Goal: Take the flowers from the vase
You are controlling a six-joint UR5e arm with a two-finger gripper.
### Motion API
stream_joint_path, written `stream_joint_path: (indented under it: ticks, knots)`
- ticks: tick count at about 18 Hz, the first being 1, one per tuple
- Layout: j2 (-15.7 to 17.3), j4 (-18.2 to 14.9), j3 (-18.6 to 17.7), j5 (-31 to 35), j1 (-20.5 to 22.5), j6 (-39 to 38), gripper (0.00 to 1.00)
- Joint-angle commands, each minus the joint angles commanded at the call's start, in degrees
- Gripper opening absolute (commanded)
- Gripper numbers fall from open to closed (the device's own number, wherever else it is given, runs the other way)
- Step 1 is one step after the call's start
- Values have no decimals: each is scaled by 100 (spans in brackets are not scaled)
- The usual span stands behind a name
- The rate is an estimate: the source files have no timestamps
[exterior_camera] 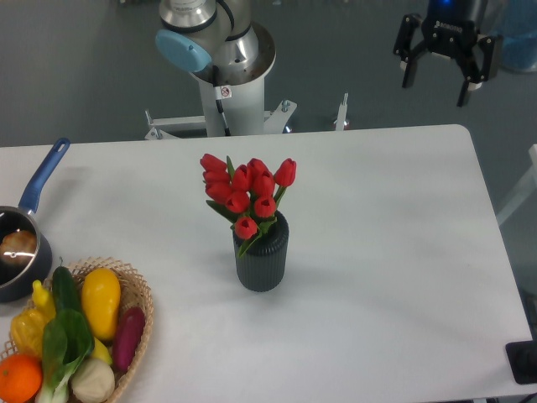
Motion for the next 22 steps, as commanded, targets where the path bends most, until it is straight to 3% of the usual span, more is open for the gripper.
stream_joint_path:
  ticks: [9, 13, 22]
  knots:
    - [-35, 229, -61, -70, 79, -26, 100]
    - [-44, 238, -62, -430, 79, -27, 100]
    - [-97, 246, -202, -562, 17, -26, 100]
